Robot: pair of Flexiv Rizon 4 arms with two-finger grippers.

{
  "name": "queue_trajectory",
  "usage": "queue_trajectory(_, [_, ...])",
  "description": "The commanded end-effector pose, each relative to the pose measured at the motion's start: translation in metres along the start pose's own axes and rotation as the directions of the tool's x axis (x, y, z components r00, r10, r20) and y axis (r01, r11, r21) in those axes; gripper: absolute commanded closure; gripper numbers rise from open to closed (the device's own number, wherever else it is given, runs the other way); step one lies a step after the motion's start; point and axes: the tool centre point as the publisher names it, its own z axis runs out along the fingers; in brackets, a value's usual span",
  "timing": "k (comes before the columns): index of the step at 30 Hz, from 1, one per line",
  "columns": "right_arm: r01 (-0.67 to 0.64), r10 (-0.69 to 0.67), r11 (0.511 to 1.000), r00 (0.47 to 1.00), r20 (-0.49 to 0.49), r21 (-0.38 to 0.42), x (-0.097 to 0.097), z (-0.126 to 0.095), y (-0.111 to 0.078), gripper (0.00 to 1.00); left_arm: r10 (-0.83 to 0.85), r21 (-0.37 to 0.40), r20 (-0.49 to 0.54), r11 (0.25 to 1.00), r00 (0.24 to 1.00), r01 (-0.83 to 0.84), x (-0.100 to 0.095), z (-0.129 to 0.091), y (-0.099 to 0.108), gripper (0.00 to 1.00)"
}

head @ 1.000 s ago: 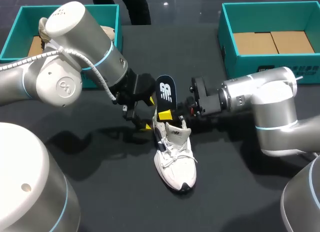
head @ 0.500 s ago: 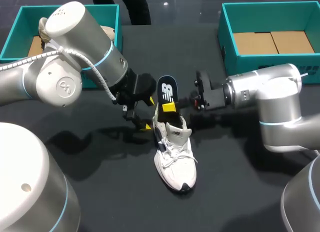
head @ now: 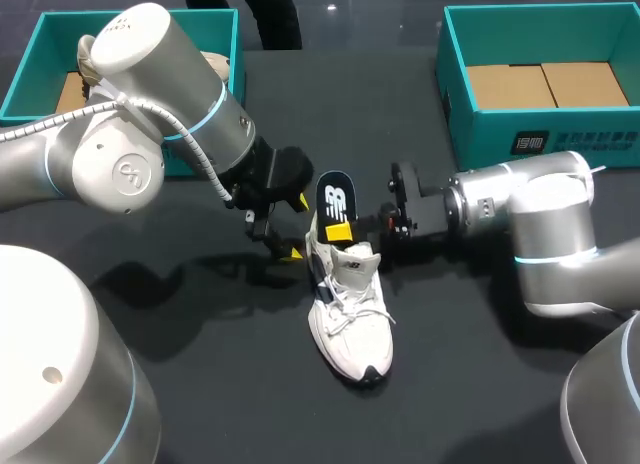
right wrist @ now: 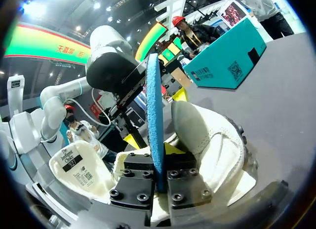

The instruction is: Take the shoe out of the shoebox, open the shoe tongue, remove and reinsert the insole, then place the shoe into the shoebox

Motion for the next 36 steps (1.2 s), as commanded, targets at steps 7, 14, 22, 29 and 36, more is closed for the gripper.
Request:
queue_trajectory(7, [0.084, -0.088, 0.995, 0.993, 0.075, 0.061, 0.020, 0.002, 0.017, 0.65, 0.000, -0.001, 0.001, 1.000, 1.000, 0.000, 0.000, 0.001, 0.000, 0.00])
queue_trajectory(14, [0.115, -0.124, 0.989, 0.987, 0.099, 0.096, 0.023, -0.001, 0.030, 0.68, 0.000, -0.001, 0.001, 1.000, 1.000, 0.000, 0.000, 0.001, 0.000, 0.00])
queue_trajectory(22, [0.082, -0.090, 0.993, 0.991, 0.103, 0.083, 0.010, -0.004, 0.036, 1.00, 0.000, -0.001, 0.001, 1.000, 1.000, 0.000, 0.000, 0.001, 0.000, 0.00])
queue_trajectory(29, [-0.049, 0.044, 0.997, 0.994, 0.100, 0.058, -0.003, -0.006, 0.018, 1.00, 0.000, -0.001, 0.001, 1.000, 1.000, 0.000, 0.000, 0.001, 0.000, 0.00])
queue_trajectory(36, [-0.126, 0.116, 0.990, 0.984, 0.133, 0.067, 0.004, -0.005, 0.002, 1.00, 0.000, -0.001, 0.001, 1.000, 1.000, 0.000, 0.000, 0.001, 0.000, 0.00])
